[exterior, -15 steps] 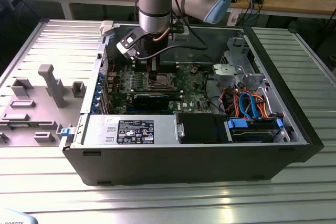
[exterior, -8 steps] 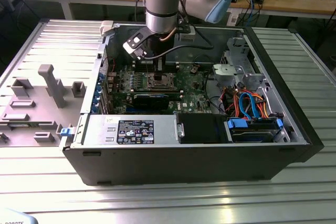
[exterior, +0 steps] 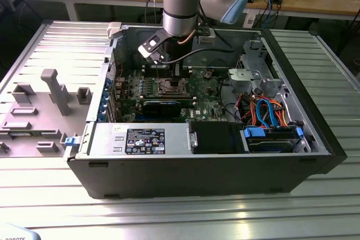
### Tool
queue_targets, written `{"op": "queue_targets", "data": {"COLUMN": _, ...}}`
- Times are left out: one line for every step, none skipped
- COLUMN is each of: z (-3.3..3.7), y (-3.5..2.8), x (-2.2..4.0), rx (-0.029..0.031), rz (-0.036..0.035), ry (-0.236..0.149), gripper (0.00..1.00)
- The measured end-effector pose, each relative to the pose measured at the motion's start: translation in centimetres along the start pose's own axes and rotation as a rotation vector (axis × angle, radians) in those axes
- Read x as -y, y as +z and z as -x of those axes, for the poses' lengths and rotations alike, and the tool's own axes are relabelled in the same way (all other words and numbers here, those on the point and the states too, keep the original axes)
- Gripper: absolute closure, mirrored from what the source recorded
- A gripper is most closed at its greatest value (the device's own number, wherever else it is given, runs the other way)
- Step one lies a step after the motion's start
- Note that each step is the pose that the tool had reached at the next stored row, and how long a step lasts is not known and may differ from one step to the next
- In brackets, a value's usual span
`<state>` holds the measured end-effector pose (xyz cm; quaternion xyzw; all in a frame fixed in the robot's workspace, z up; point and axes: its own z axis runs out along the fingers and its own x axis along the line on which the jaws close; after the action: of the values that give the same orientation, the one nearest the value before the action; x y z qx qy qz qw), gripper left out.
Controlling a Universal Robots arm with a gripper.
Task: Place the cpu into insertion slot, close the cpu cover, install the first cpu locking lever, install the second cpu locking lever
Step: 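Install the first cpu locking lever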
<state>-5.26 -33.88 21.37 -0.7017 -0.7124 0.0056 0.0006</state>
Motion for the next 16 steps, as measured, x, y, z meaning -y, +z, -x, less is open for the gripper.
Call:
{"op": "queue_targets", "data": {"z": 0.0, "y": 0.0, "x": 0.0, "rx": 0.0, "rz": 0.0, "ry": 0.0, "gripper": 0.89}}
{"op": "queue_targets", "data": {"z": 0.0, "y": 0.0, "x": 0.0, "rx": 0.0, "rz": 0.0, "ry": 0.0, "gripper": 0.89}}
{"op": "queue_targets", "data": {"z": 0.0, "y": -0.02, "x": 0.0, "rx": -0.0001, "rz": 0.0, "ry": 0.0, "gripper": 0.89}}
{"op": "queue_targets", "data": {"z": 0.0, "y": -0.06, "x": 0.0, "rx": 0.0001, "rz": -0.0001, "ry": 0.0, "gripper": 0.89}}
{"op": "queue_targets", "data": {"z": 0.0, "y": -0.1, "x": 0.01, "rx": 0.0, "rz": -0.0004, "ry": 0.0, "gripper": 0.89}}
{"op": "queue_targets", "data": {"z": 0.0, "y": -0.14, "x": 0.01, "rx": -0.0001, "rz": -0.0004, "ry": 0.0, "gripper": 0.89}}
{"op": "queue_targets", "data": {"z": 0.0, "y": -0.15, "x": 0.01, "rx": -0.0002, "rz": -0.0004, "ry": 0.0, "gripper": 0.89}}
{"op": "queue_targets", "data": {"z": 0.0, "y": -0.15, "x": 0.01, "rx": -0.0003, "rz": -0.0004, "ry": 0.0, "gripper": 0.89}}
{"op": "queue_targets", "data": {"z": 0.0, "y": -0.16, "x": 0.0, "rx": -0.0001, "rz": -0.0005, "ry": 0.0, "gripper": 0.89}}
{"op": "queue_targets", "data": {"z": 0.0, "y": -0.16, "x": 0.0, "rx": -0.0001, "rz": -0.0005, "ry": 0.0, "gripper": 0.89}}
{"op": "queue_targets", "data": {"z": 0.0, "y": -0.16, "x": 0.0, "rx": -0.0001, "rz": -0.0005, "ry": 0.0, "gripper": 0.89}}
{"op": "queue_targets", "data": {"z": 0.0, "y": -0.16, "x": 0.0, "rx": -0.0001, "rz": -0.0005, "ry": 0.0, "gripper": 0.89}}
{"op": "queue_targets", "data": {"z": 0.0, "y": -0.17, "x": 0.0, "rx": -0.0001, "rz": -0.0005, "ry": 0.0, "gripper": 0.89}}
{"op": "queue_targets", "data": {"z": 0.0, "y": -0.19, "x": 0.01, "rx": 0.0, "rz": -0.0006, "ry": 0.0, "gripper": 0.89}}
{"op": "queue_targets", "data": {"z": 0.01, "y": -0.24, "x": 0.01, "rx": 0.0002, "rz": -0.0007, "ry": 0.0, "gripper": 0.89}}
{"op": "queue_targets", "data": {"z": 0.01, "y": -0.28, "x": 0.01, "rx": 0.0002, "rz": -0.0007, "ry": 0.0, "gripper": 0.89}}
